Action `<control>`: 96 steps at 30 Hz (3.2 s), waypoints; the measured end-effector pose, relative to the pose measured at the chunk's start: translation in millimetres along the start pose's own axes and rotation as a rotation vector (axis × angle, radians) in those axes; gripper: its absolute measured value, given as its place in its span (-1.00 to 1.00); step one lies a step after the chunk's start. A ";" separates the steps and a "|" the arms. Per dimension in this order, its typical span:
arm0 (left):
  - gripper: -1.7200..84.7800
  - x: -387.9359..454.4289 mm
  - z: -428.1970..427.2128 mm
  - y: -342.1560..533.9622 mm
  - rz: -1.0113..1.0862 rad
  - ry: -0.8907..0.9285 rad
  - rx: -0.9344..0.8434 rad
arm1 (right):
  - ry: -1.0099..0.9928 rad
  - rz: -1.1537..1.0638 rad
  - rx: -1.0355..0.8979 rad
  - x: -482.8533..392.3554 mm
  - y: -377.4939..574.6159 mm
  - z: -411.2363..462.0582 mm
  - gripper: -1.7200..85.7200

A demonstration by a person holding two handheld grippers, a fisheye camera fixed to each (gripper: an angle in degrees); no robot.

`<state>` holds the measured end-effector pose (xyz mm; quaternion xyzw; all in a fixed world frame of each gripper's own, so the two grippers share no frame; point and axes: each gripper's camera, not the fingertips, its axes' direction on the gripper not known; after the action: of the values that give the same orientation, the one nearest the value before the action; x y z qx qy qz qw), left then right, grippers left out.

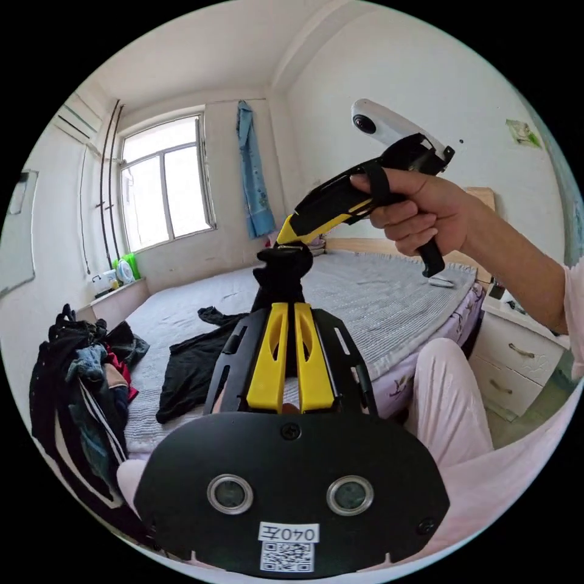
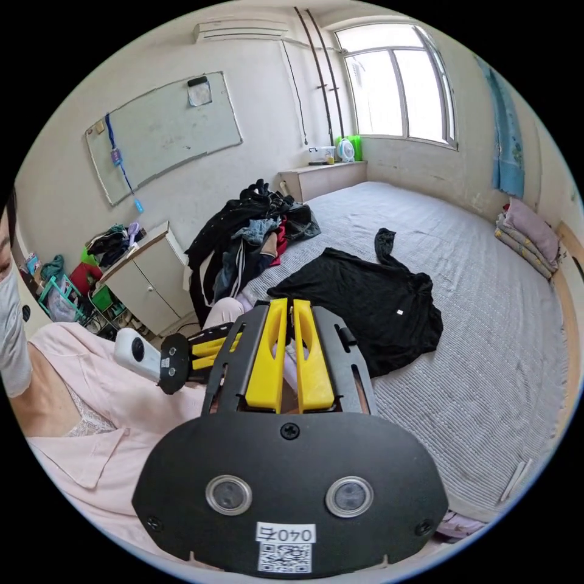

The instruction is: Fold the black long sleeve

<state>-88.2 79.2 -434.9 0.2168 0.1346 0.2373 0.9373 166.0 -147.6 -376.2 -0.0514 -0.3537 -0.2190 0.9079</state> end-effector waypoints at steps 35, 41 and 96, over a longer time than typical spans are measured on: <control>-0.98 -110.9 409.0 -103.8 0.423 0.118 -0.591 | 0.027 0.143 -0.323 272.4 -173.4 247.5 -0.98; -0.98 -141.5 558.9 -51.7 0.316 0.028 -0.715 | 0.153 0.220 -0.421 367.6 -201.8 373.6 -0.97; -0.86 -259.2 361.7 162.6 0.352 0.191 -0.856 | 0.202 0.499 -0.429 416.5 -15.2 335.5 -0.71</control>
<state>-243.2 -46.2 -5.1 -0.1924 0.0715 0.4455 0.8715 223.8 -228.5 149.6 -0.3042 -0.1844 -0.0634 0.9324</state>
